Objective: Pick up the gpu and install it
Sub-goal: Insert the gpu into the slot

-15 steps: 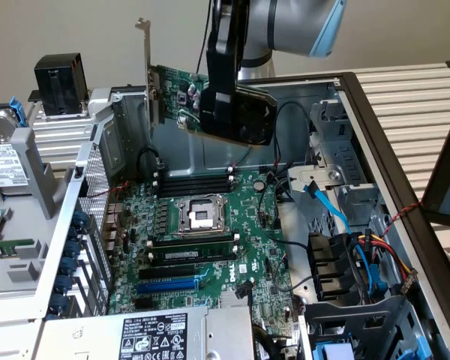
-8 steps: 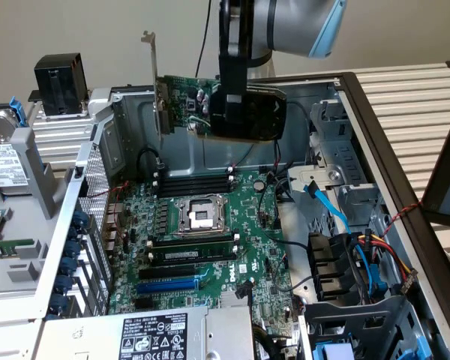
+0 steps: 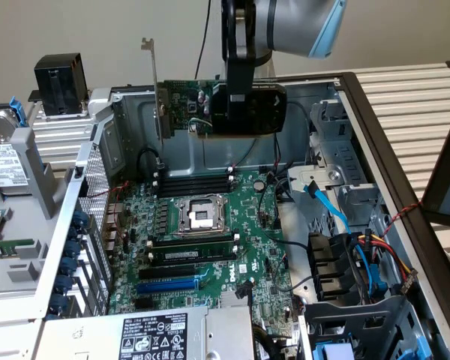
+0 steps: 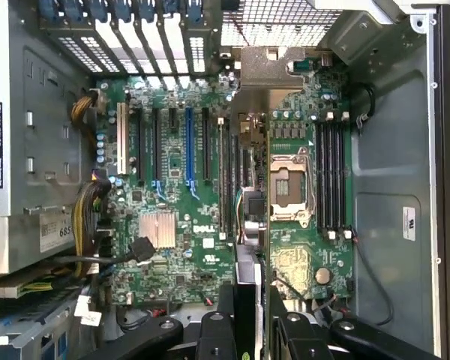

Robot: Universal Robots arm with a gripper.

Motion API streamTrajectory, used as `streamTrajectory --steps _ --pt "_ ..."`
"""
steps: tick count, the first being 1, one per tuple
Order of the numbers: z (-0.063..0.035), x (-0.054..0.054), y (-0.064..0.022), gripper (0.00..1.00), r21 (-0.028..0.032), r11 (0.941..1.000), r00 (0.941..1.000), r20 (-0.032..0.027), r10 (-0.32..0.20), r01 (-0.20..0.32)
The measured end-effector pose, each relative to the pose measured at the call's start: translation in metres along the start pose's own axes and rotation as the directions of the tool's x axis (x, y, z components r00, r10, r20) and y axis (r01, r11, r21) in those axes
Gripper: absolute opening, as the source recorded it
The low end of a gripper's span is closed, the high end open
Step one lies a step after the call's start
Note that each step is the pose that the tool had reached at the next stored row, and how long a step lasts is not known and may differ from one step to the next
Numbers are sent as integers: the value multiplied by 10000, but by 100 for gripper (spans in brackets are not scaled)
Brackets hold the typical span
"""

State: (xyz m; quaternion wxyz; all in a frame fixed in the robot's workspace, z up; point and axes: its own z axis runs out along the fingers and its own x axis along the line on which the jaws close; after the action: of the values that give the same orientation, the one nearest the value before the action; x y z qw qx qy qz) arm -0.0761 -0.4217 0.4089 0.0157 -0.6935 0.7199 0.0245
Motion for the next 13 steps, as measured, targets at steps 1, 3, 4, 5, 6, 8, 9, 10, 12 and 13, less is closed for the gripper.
streamTrajectory --steps 1,3,4,5,6,8,9,10,12,13 --pt "1 0 2 27 6 10000 10000 0 -83 83" --pt "1 1 2 27 7 10000 10000 1 -94 94" --pt "1 1 2 27 7 10000 10000 1 -95 95" --pt "1 1 3 27 7 10000 10000 1 -95 95" --pt "1 1 15 27 10 10000 10000 1 -95 95" --pt "8 -5 60 27 32 9999 10000 -4 -96 96" --pt "15 -12 86 27 55 9999 10000 -13 -97 97" --pt "25 -20 113 27 79 9999 9999 -24 -99 99" --pt "44 -34 167 27 116 9999 9999 -51 -100 101" --pt "51 -39 193 27 126 9999 9999 -68 -101 101"
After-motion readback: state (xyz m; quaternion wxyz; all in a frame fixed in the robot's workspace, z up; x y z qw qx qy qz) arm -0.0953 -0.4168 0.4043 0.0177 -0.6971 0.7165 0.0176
